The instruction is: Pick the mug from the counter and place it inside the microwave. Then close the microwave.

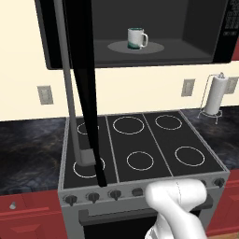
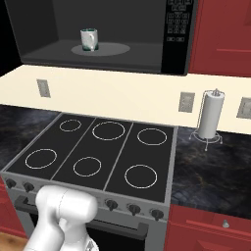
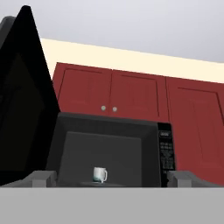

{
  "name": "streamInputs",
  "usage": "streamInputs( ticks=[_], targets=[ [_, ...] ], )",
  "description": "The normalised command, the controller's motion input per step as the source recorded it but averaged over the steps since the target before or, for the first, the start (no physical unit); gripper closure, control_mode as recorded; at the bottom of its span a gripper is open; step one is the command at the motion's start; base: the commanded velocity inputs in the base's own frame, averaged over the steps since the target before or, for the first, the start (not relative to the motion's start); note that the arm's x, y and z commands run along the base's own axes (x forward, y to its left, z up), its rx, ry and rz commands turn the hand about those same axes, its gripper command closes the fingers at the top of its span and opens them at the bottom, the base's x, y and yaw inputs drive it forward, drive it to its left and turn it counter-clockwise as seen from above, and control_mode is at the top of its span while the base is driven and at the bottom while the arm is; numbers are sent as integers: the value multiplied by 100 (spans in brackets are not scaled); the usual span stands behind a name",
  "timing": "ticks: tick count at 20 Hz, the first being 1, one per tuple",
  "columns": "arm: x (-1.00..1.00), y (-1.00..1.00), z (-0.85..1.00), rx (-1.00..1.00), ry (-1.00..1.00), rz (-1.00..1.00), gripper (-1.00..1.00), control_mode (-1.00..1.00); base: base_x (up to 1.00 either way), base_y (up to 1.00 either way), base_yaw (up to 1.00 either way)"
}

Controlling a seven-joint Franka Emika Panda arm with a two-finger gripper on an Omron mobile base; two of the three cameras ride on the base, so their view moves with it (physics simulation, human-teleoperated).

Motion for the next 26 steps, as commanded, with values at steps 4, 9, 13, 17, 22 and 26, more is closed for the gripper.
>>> streamInputs(
  ticks=[4,9,13,17,22,26],
  targets=[
    [-1,54,0,-6,0,-8,-100,-100,0,0,0],
    [3,52,0,-8,0,-13,-100,-100,0,0,0],
    [0,45,-4,-8,0,-18,-100,-100,0,0,0],
    [0,10,-16,-5,0,-25,-100,-100,0,0,0],
    [2,0,-22,0,0,-29,-100,-100,0,0,0],
    [3,4,-36,0,0,-31,-100,-100,0,0,0]
  ],
)
